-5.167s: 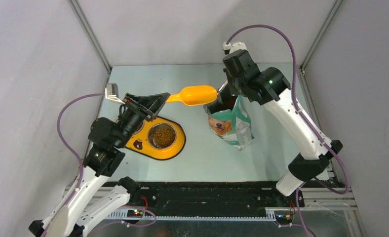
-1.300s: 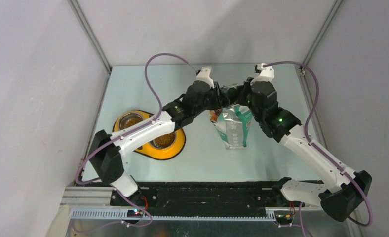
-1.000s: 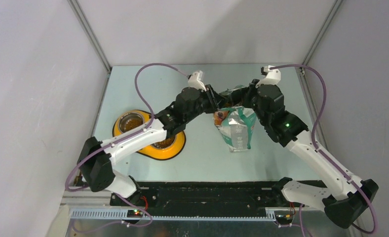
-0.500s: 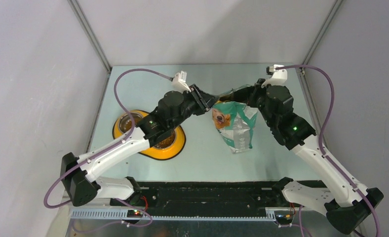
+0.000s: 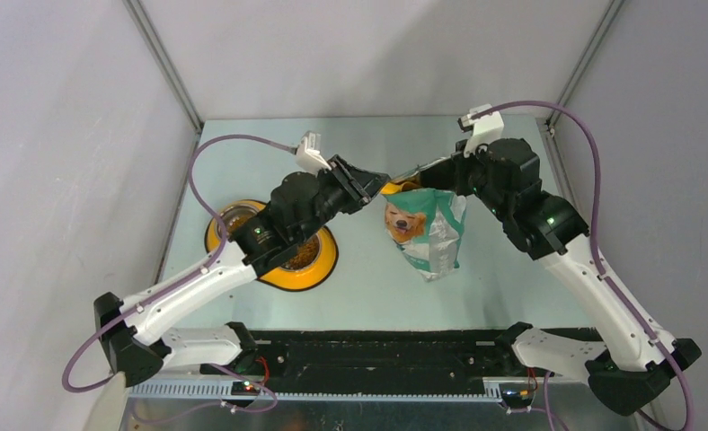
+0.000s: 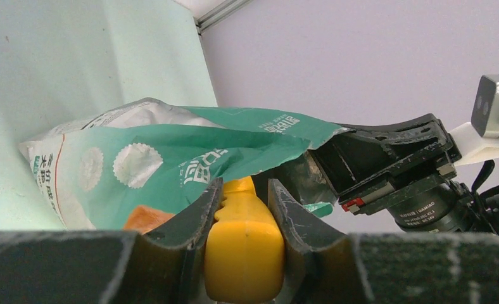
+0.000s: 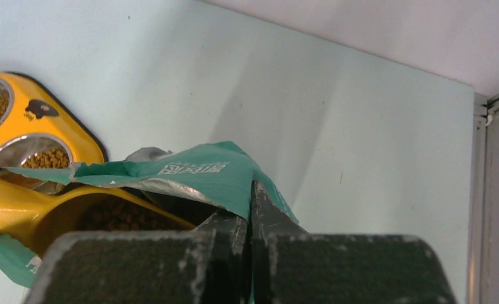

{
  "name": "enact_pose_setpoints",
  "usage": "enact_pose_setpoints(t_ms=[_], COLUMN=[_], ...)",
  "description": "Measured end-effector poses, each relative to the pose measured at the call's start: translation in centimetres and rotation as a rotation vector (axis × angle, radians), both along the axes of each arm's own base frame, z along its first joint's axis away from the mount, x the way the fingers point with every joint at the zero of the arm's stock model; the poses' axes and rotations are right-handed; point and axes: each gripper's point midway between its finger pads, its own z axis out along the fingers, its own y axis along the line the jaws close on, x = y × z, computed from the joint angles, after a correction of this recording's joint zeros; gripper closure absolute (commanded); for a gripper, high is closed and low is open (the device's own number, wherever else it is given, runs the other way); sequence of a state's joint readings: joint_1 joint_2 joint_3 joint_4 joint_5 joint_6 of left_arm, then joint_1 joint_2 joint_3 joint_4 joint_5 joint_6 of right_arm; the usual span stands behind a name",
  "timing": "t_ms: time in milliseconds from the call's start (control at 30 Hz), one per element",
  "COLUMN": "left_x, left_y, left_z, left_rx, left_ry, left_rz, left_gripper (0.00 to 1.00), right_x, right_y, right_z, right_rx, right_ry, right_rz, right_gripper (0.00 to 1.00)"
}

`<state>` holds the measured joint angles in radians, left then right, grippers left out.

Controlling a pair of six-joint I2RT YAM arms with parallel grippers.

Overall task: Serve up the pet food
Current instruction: Collect the pet food from the pet food bag.

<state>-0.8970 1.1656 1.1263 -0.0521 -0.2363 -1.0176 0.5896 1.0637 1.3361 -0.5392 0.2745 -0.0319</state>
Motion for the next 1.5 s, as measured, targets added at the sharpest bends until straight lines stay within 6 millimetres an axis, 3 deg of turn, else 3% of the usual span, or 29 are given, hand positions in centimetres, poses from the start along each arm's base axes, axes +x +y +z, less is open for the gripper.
enact_pose_setpoints(t_ms=[233, 500, 667, 800, 1033, 1133, 1200, 1267, 1433, 1500], left_x=[-0.1, -1.7, -2.6, -2.3, -1.6, -1.8, -1.8, -1.6, -1.5, -1.4], left_y=[0.7, 1.7, 1.4, 0.9, 0.8, 0.8, 1.0, 1.3, 1.5, 1.4], left_z=[-0.6, -0.4, 0.2, 0.9, 1.0, 1.1, 1.3, 1.5, 1.6, 1.6], left_rx=[-0.079, -0.079, -0.060, -0.042, -0.066, -0.076, -0.081, -0.081, -0.083, -0.083], left_ry=[0.029, 0.004, -0.026, -0.069, -0.068, -0.071, -0.077, -0.082, -0.089, -0.089], left_rz=[0.047, 0.142, 0.194, 0.257, 0.347, 0.369, 0.388, 0.409, 0.424, 0.427], left_gripper=[1.00, 1.00, 1.00, 1.00, 1.00, 1.00, 1.00, 1.00, 1.00, 1.00], right_x=[-0.2, -1.1, -2.3, -2.0, -1.8, -1.9, -2.0, -2.5, -4.5, -5.1], right_y=[0.5, 1.7, 1.1, 0.5, -0.1, -0.1, 0.0, 0.0, -0.2, 0.1], right_z=[-0.2, -0.1, 0.4, 0.5, 0.1, 0.2, 0.9, 2.0, 5.7, 6.7], right_rx=[-0.027, -0.053, -0.129, -0.175, -0.107, -0.079, -0.052, -0.022, 0.017, 0.020], right_ry=[0.036, 0.028, 0.061, 0.123, 0.172, 0.171, 0.152, 0.120, 0.007, -0.030], right_rz=[0.037, 0.085, 0.070, 0.006, -0.110, -0.135, -0.137, -0.118, 0.005, 0.061], right_gripper=[1.00, 1.00, 1.00, 1.00, 0.96, 0.85, 0.72, 0.59, 0.47, 0.36])
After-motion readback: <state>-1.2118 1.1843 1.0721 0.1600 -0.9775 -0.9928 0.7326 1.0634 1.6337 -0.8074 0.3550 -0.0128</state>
